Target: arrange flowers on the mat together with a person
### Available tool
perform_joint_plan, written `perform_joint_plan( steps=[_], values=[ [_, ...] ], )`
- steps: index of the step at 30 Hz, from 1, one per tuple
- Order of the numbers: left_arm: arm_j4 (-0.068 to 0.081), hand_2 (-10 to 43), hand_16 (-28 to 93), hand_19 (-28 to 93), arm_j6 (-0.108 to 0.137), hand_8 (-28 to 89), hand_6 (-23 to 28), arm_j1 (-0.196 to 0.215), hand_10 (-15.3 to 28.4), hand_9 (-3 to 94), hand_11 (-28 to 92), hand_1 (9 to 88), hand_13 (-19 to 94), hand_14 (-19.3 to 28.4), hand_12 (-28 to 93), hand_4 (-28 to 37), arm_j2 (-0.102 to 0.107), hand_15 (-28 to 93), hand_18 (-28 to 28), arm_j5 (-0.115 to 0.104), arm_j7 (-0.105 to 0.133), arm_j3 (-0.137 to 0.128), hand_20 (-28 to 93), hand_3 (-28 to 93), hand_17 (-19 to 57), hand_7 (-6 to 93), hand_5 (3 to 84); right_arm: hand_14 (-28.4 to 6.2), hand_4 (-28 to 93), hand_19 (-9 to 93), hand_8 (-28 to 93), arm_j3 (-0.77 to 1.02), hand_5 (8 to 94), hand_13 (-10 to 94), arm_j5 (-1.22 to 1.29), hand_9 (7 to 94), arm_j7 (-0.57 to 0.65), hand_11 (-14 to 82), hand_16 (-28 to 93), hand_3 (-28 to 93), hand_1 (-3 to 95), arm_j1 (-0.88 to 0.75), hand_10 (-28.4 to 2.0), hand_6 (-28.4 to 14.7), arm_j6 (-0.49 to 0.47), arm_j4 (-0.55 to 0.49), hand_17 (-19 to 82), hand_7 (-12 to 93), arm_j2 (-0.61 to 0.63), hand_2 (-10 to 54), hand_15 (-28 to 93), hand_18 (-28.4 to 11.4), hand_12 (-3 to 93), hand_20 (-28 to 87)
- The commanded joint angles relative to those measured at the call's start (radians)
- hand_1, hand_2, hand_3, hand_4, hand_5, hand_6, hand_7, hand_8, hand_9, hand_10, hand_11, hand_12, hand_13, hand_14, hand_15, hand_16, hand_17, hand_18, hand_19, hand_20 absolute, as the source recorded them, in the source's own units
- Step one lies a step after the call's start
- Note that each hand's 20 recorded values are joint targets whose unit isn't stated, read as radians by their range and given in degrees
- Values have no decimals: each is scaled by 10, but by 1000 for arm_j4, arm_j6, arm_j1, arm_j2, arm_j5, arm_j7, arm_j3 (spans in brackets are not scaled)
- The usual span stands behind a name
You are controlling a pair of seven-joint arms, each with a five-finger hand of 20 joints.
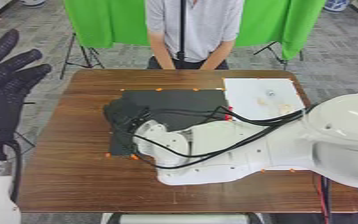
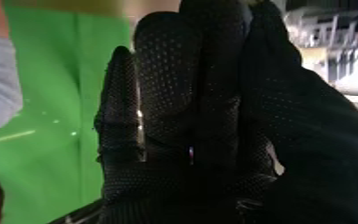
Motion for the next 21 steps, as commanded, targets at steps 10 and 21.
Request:
perform_joint_plan(
  steps=[10,21],
  values=[
    [16,73,-58,439,-48,-89,50,-53,161,303,221,221,211,220,133,-255,-41,534,202,36,-93,29,212,744,-89,120,308,-32,-283,740,-36,36,751,749,-51,891,46,172,242,566,565,-40,-52,69,-100,2,197,178,32,-95,564,-155,359,151],
    [18,71,-59,439,-58,-89,51,-50,161,304,223,224,212,220,133,-252,-48,535,202,41,-102,27,211,742,-89,120,308,-48,-283,727,-98,43,685,719,-44,853,55,226,201,599,517,-31,-66,72,-120,-11,178,169,38,-95,598,-164,324,166]
  ],
)
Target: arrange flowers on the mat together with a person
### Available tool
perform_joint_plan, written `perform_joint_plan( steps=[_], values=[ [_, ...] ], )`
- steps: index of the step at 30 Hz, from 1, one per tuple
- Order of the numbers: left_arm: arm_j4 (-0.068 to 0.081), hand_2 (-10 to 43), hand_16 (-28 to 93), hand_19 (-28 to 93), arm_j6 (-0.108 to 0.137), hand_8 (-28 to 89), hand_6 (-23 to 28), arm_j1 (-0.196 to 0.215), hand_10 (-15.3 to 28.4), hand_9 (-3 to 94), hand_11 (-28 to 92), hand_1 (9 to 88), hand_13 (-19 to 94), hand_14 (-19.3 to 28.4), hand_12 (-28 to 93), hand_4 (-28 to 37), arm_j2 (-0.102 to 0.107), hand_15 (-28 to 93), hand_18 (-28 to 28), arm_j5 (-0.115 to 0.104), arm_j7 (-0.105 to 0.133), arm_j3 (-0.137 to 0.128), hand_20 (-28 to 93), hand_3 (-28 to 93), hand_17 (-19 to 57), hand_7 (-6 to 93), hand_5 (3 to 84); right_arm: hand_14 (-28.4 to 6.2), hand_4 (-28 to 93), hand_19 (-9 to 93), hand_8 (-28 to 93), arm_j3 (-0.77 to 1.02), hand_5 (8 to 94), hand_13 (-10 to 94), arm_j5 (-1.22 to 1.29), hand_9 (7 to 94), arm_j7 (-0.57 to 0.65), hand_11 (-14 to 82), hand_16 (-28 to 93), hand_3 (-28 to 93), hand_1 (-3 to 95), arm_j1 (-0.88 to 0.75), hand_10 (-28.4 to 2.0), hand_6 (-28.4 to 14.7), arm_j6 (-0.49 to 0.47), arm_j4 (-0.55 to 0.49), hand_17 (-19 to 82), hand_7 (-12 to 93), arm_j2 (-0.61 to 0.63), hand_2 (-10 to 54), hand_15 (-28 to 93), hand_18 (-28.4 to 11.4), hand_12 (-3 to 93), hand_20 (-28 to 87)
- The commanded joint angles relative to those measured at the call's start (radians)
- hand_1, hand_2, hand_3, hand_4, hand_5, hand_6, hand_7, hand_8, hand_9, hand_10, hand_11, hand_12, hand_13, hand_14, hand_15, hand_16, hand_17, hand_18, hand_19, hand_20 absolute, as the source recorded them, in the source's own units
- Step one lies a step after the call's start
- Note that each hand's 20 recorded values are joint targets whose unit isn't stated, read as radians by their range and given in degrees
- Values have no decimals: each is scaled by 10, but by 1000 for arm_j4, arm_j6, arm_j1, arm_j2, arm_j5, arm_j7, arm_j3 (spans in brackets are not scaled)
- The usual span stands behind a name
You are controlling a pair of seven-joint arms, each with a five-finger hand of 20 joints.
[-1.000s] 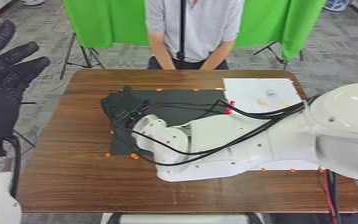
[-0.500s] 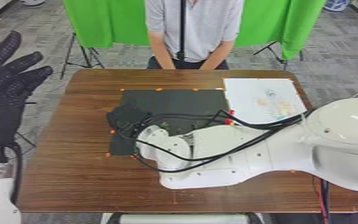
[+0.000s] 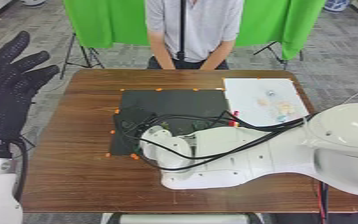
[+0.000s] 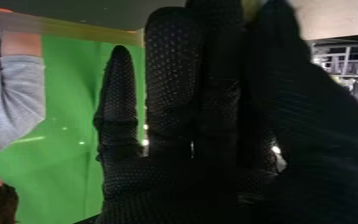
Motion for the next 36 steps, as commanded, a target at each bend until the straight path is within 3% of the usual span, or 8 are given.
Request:
perform_joint_plan(
  steps=[1,8,14,17,21,26,28,36],
  values=[
    [5,71,-59,439,-15,-89,51,15,161,304,224,224,212,220,133,-252,-15,535,202,7,-15,-5,211,742,-89,120,309,-49,-283,725,-109,23,685,717,-5,850,6,233,200,610,509,18,-67,72,-11,-12,177,168,13,-95,601,-165,321,168],
    [-3,70,-59,439,-8,-89,51,35,161,304,223,224,213,220,132,-251,-25,536,202,9,-22,-15,211,742,-89,119,309,-53,-283,719,-138,37,675,710,8,837,-6,272,197,650,470,31,-73,73,-5,-43,172,171,30,-95,612,-169,292,181],
    [-17,70,-59,439,-4,-89,52,82,161,305,223,225,212,221,133,-251,-55,537,202,14,-41,-41,211,741,-89,119,309,-64,-283,706,-138,178,665,689,32,796,-62,330,190,699,425,-22,-93,70,-15,-123,163,167,116,-95,621,-176,218,195],
    [-22,70,-59,439,-3,-89,51,96,161,305,223,226,212,221,133,-251,-73,537,202,18,-56,-50,211,741,-89,120,309,-77,-283,700,-138,296,655,669,72,779,-99,311,182,702,403,-90,-102,66,-25,-183,157,165,180,-95,615,-183,196,197],
    [-28,71,-59,439,12,-89,52,137,161,305,223,226,212,221,133,-251,-87,536,202,11,-52,-66,210,739,-89,119,309,-96,-283,684,-135,538,643,636,195,741,-167,272,162,708,367,-262,-109,56,-92,-274,142,159,268,-95,583,-188,176,196],
    [-26,72,-59,437,28,-89,51,183,161,304,220,222,212,221,132,-254,-102,536,202,-8,-36,-74,210,737,-90,119,311,-120,-283,642,-132,897,624,594,383,697,-227,223,141,708,331,-541,-123,42,-178,-372,116,152,336,-95,554,-195,161,182],
    [-28,73,-59,430,30,-89,50,213,161,304,220,219,212,221,133,-257,-106,535,202,-15,-11,-83,206,737,-91,119,311,-130,-282,631,-130,1019,614,575,478,679,-244,211,136,708,325,-633,-126,34,-187,-403,106,147,349,-95,547,-197,158,178],
    [-22,73,-58,415,36,-89,48,225,160,307,221,211,212,221,134,-263,-113,533,200,-26,-6,-68,196,740,-95,120,315,-154,-277,609,-125,1369,571,525,753,630,-337,191,120,709,291,-901,-143,21,-96,-487,75,140,423,-68,539,-201,154,175]
  ],
)
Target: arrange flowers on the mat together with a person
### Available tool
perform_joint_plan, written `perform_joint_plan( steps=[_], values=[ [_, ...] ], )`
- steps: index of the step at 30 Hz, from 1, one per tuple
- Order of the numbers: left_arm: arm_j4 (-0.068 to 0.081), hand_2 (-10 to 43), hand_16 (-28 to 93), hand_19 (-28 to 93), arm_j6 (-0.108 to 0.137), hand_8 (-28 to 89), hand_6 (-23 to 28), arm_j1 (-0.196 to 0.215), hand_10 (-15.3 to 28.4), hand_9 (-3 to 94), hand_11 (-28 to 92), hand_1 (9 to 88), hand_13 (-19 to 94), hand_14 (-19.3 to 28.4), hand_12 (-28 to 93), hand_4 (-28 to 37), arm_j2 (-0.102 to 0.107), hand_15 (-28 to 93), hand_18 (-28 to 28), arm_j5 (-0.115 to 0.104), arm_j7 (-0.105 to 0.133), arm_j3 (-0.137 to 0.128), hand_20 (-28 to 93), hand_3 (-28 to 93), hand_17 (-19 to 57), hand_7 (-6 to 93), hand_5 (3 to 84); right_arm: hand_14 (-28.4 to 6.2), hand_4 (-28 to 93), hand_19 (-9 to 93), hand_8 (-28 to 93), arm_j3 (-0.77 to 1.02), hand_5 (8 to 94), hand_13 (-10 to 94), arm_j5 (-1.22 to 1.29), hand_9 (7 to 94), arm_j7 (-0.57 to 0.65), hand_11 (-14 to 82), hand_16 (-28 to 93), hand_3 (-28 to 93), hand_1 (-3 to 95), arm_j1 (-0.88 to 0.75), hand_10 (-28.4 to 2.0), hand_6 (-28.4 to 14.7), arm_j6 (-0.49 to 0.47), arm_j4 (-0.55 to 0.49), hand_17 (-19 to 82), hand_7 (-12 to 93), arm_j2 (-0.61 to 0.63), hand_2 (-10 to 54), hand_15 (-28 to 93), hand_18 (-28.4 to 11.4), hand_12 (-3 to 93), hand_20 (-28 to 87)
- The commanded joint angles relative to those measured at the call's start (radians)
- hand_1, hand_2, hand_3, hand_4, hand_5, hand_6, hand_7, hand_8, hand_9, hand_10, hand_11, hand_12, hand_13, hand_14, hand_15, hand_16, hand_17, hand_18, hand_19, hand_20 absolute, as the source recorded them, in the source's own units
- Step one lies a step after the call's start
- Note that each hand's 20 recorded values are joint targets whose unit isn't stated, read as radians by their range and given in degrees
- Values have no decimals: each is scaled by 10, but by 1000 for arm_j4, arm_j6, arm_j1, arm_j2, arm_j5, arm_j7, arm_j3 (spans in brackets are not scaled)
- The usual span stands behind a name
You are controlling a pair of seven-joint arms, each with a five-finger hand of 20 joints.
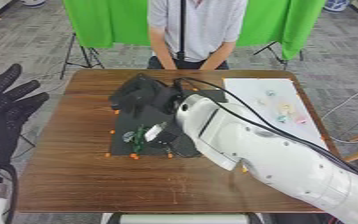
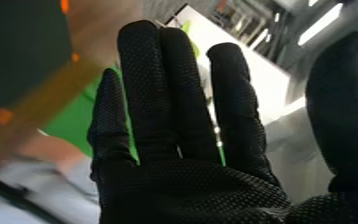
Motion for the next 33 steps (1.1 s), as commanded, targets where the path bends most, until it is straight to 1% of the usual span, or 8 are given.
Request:
perform_joint_plan(
  steps=[1,7,12,13,17,23,31,33],
  values=[
    [6,73,-59,414,11,-90,47,33,160,307,221,210,212,221,134,-264,-18,532,201,-14,9,12,196,740,-95,120,316,-157,-276,604,-125,441,563,517,207,625,-119,189,118,707,287,-343,-146,19,131,-60,72,140,113,-63,536,-202,153,174],
    [15,74,-62,415,24,-91,42,58,156,309,193,202,222,221,125,-274,-13,492,205,-24,26,23,194,743,-89,111,323,-165,-272,593,-124,657,541,499,263,601,-183,180,108,711,273,-557,-146,16,166,-128,67,140,172,-52,525,-205,149,176],
    [17,73,-56,418,32,-88,37,86,148,312,182,198,230,216,127,-278,-11,454,206,-36,60,30,196,744,-87,103,325,-177,-272,554,-123,806,527,473,372,573,-277,158,99,709,248,-720,-149,15,215,-156,54,136,211,-33,487,-208,144,163],
    [18,73,-54,417,38,-88,36,102,148,313,181,197,231,215,127,-279,0,449,206,-46,81,28,195,744,-86,102,325,-179,-272,550,-123,818,524,467,389,568,-291,153,99,706,243,-735,-151,14,230,-156,52,134,220,-28,482,-208,143,163],
    [22,72,-46,410,47,-87,34,98,147,314,179,196,231,214,128,-281,-2,437,206,-53,94,46,191,746,-88,101,325,-184,-265,544,-120,872,517,459,418,554,-308,141,101,708,216,-805,-156,12,254,-156,48,129,237,-5,472,-210,142,165],
    [37,72,-37,411,71,-86,33,93,148,318,181,196,231,214,132,-282,44,440,204,-97,144,90,193,746,-90,101,326,-188,-263,536,-117,916,507,449,505,541,-372,132,104,710,207,-892,-158,11,262,-145,44,125,239,3,467,-210,142,166],
    [42,73,-34,412,71,-87,33,81,150,323,186,196,226,216,135,-282,45,455,201,-97,148,107,198,745,-91,103,327,-192,-263,531,-114,920,502,438,527,537,-414,133,106,713,200,-921,-157,9,281,-151,36,123,242,11,469,-209,145,171],
    [43,73,-34,412,78,-87,33,83,151,323,186,196,225,217,134,-283,60,457,201,-107,159,111,199,745,-91,103,326,-191,-263,530,-114,922,502,437,520,537,-418,134,107,714,200,-922,-157,9,277,-154,35,124,243,11,470,-209,146,172]
  ],
)
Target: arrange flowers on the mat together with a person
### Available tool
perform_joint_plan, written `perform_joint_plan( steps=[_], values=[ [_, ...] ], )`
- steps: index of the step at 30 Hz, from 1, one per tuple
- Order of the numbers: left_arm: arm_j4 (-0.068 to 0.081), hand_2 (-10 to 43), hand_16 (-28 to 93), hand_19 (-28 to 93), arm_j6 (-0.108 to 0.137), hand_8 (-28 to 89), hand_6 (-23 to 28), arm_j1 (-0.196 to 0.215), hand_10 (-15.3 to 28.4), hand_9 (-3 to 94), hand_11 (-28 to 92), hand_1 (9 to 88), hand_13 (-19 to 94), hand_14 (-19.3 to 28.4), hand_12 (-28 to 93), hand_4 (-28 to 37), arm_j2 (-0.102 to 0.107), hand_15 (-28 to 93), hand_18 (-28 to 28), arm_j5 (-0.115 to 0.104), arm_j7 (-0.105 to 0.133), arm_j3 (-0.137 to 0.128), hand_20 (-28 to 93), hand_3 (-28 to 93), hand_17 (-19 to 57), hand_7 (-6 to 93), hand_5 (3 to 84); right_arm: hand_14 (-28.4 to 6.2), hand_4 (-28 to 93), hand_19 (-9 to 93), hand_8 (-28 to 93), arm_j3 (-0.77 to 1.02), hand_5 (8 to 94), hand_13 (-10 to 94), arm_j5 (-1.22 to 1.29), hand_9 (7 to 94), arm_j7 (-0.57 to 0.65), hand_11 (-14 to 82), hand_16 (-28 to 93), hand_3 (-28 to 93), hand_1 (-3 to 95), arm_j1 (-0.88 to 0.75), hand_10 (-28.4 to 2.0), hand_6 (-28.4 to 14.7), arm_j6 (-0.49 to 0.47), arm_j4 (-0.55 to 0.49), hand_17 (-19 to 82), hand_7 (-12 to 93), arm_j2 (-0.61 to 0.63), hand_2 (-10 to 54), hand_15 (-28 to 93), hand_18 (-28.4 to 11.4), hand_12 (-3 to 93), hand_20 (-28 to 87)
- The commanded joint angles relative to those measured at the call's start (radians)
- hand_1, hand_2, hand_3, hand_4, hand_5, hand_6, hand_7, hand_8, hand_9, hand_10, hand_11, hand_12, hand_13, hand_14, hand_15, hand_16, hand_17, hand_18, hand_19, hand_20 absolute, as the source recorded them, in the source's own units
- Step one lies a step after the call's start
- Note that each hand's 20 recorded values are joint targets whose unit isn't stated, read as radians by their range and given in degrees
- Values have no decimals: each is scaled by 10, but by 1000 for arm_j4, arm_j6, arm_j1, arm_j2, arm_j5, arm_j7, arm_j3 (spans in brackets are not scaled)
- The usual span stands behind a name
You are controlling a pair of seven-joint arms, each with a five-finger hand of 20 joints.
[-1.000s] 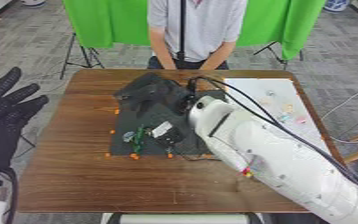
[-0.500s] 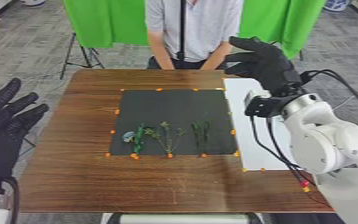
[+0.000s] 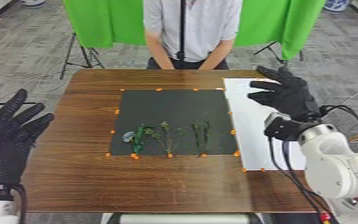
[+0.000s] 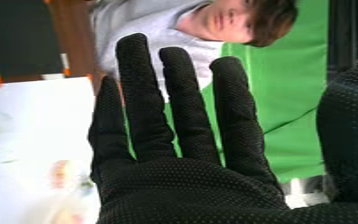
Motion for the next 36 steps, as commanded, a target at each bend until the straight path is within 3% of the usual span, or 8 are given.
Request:
perform_joint_plan(
  steps=[1,10,11,16,18,20,30,36],
  values=[
    [9,73,-35,412,14,-87,33,0,151,323,186,196,225,217,134,-283,10,457,200,-12,13,15,199,745,-91,102,326,-191,-263,529,-114,-6,502,438,-21,537,-36,135,106,715,200,-6,-157,9,19,-3,35,124,4,12,470,-209,146,173],
    [9,74,-37,410,33,-86,34,6,153,322,187,195,223,218,134,-283,21,460,198,-32,25,20,199,745,-92,102,325,-191,-265,527,-115,1,500,437,-25,536,-23,136,106,718,198,-1,-158,10,0,0,34,123,-1,13,471,-208,145,179],
    [8,74,-37,410,36,-87,34,14,154,322,188,195,222,217,134,-283,32,460,198,-40,37,18,200,746,-92,102,325,-191,-264,527,-115,-1,499,436,-25,537,-25,136,106,718,197,2,-158,11,5,1,34,122,0,12,472,-208,145,179],
    [3,74,-36,411,40,-86,36,24,154,320,190,197,221,216,135,-283,45,467,197,-50,47,13,201,748,-92,103,322,-191,-265,526,-114,-7,497,437,-29,538,-26,138,106,720,197,1,-157,13,12,2,33,121,0,12,472,-209,145,181],
    [-3,74,-37,412,38,-86,37,23,154,319,191,197,221,216,135,-283,38,469,196,-41,38,9,202,748,-92,103,322,-192,-265,526,-114,-8,497,436,-39,539,-22,139,107,721,198,0,-157,13,16,2,33,121,-2,12,472,-210,146,182],
    [-10,74,-38,412,35,-86,37,33,154,318,191,198,220,217,135,-283,41,471,196,-34,45,4,202,747,-92,103,322,-191,-265,526,-114,-6,497,436,-30,539,-21,139,107,722,198,-1,-157,13,9,4,32,121,-5,11,472,-210,146,182],
    [-25,74,-42,412,17,-86,38,16,155,315,193,203,219,217,135,-279,4,475,195,16,-1,-3,203,746,-92,105,320,-190,-266,525,-114,-1,499,436,-42,541,-7,140,108,720,199,-6,-157,14,5,1,32,123,-12,12,474,-211,146,185],
    [-25,73,-42,413,6,-87,39,-1,155,314,194,205,219,216,135,-276,-23,477,195,35,-35,-1,204,746,-92,106,320,-191,-266,525,-115,2,499,435,-39,542,-8,140,108,721,198,-6,-157,15,5,1,31,124,-13,10,474,-211,145,187]
  ],
)
